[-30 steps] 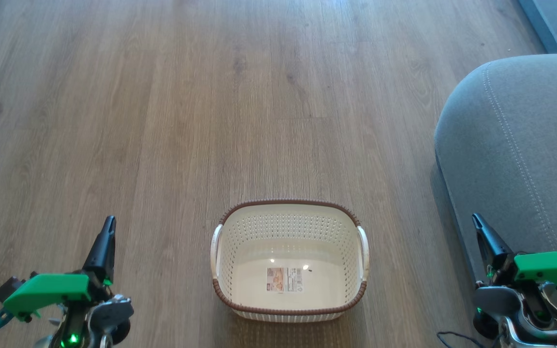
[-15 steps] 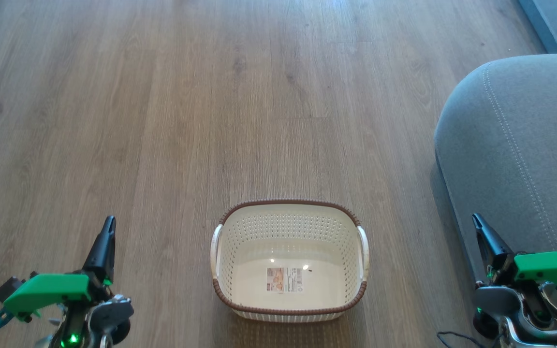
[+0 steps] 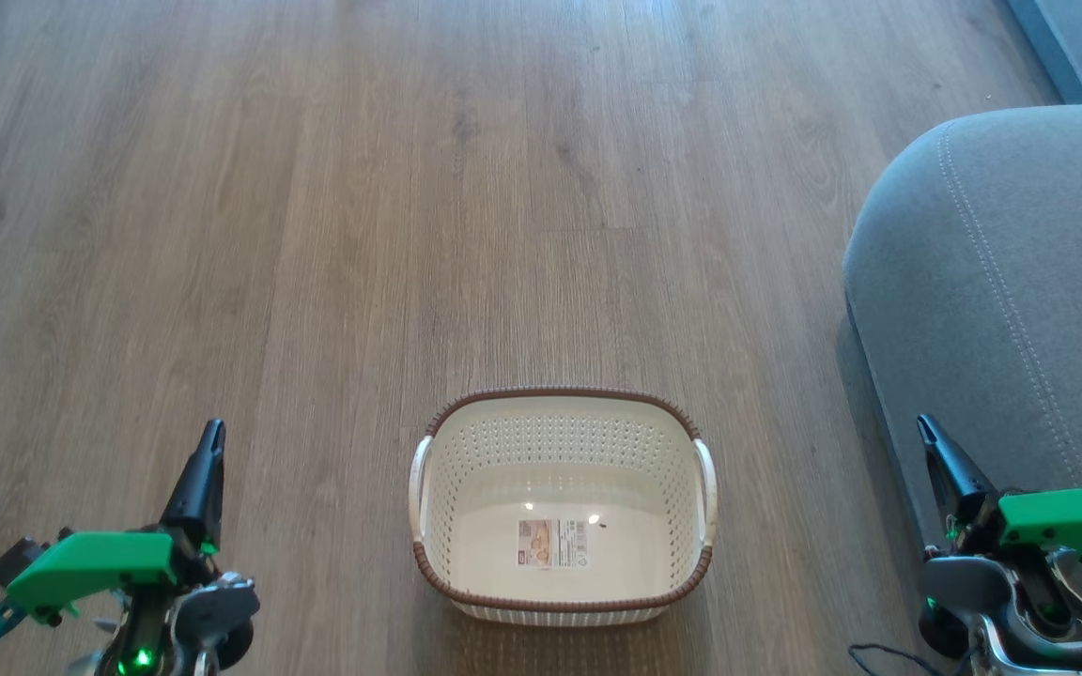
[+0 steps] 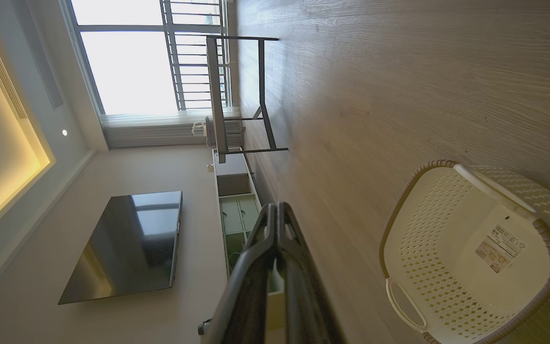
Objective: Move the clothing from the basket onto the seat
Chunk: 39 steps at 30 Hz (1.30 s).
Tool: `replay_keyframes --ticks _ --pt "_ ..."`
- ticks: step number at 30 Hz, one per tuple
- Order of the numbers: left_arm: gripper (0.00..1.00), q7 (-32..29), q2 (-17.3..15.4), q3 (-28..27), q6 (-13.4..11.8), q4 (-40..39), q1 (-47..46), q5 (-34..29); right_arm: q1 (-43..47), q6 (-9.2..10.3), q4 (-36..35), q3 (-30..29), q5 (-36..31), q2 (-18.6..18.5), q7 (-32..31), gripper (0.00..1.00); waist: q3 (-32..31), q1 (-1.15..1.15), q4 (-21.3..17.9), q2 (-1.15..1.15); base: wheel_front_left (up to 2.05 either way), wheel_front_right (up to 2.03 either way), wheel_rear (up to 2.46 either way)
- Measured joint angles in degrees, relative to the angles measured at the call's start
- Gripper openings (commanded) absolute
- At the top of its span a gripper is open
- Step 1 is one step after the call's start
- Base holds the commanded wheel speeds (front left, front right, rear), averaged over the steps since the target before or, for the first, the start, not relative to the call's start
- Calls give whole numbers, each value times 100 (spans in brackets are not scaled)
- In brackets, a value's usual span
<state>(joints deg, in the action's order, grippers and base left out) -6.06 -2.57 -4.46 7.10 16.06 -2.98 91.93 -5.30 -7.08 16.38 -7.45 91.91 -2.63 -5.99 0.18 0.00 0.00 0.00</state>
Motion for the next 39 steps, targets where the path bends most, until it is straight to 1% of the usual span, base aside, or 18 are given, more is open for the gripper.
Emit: replay_keyframes --ticks 39 --pt "0 0 0 0 0 -1 -1 0 1 0 0 -2 0 1 -7 0 0 0 0 0 0 0 0"
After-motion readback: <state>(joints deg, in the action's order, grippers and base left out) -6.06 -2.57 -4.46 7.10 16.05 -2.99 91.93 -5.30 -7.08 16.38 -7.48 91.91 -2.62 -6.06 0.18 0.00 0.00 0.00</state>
